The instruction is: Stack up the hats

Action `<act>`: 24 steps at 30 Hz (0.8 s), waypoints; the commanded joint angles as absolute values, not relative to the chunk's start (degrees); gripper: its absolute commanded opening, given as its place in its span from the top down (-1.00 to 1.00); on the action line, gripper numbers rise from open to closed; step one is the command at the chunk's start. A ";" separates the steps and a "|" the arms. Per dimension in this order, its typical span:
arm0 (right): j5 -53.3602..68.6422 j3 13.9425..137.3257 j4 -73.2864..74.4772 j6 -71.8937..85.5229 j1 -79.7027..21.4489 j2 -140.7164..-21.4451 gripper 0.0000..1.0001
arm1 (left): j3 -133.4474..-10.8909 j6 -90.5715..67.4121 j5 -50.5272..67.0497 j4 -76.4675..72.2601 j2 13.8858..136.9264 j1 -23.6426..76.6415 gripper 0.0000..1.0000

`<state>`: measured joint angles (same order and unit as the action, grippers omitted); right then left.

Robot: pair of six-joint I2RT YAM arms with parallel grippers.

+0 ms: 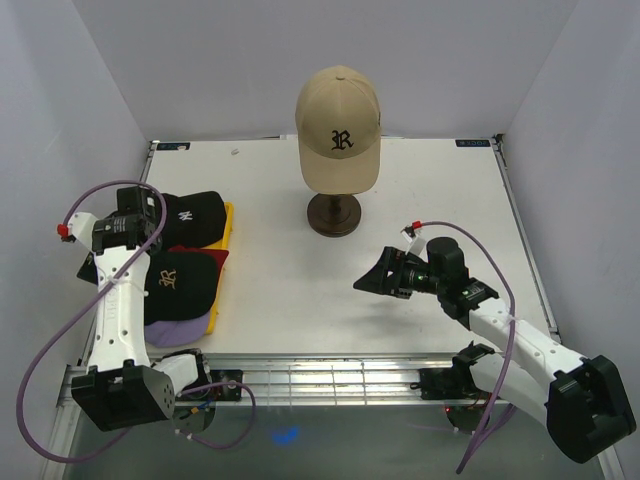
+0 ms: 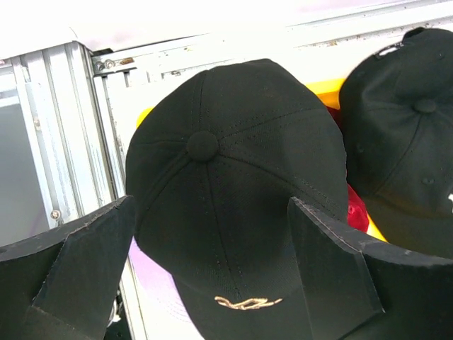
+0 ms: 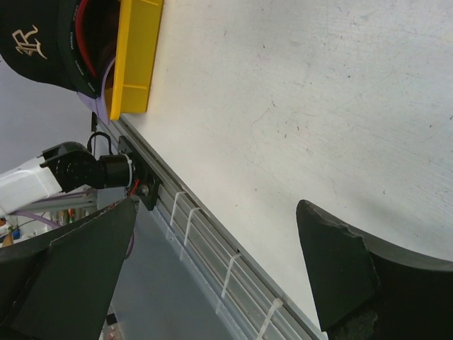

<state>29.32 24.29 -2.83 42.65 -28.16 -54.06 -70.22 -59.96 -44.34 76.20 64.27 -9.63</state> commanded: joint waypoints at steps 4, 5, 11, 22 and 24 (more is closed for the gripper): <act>28.74 26.98 -0.79 40.34 -28.39 -53.44 -1.00 | -69.26 -58.18 -43.33 72.69 64.60 -10.99 -0.85; 28.74 26.98 -0.79 40.43 -28.39 -53.44 -1.00 | -68.91 -58.01 -43.07 72.42 64.69 -11.07 -0.79; 28.65 27.33 -0.62 40.17 -28.39 -53.53 -1.00 | -65.66 -57.57 -41.84 70.05 63.46 -11.16 -0.26; 28.65 28.48 -0.26 39.64 -28.39 -54.05 -1.00 | -74.08 -52.74 -40.96 69.87 63.11 -11.16 1.00; 28.74 28.65 -0.44 39.73 -28.39 -54.23 -1.00 | -77.06 -52.12 -41.04 70.66 63.28 -11.16 1.00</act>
<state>28.64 26.17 0.34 40.88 -28.16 -54.00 -71.85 -54.19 -40.29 70.46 64.69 -10.79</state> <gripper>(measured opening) 0.998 0.166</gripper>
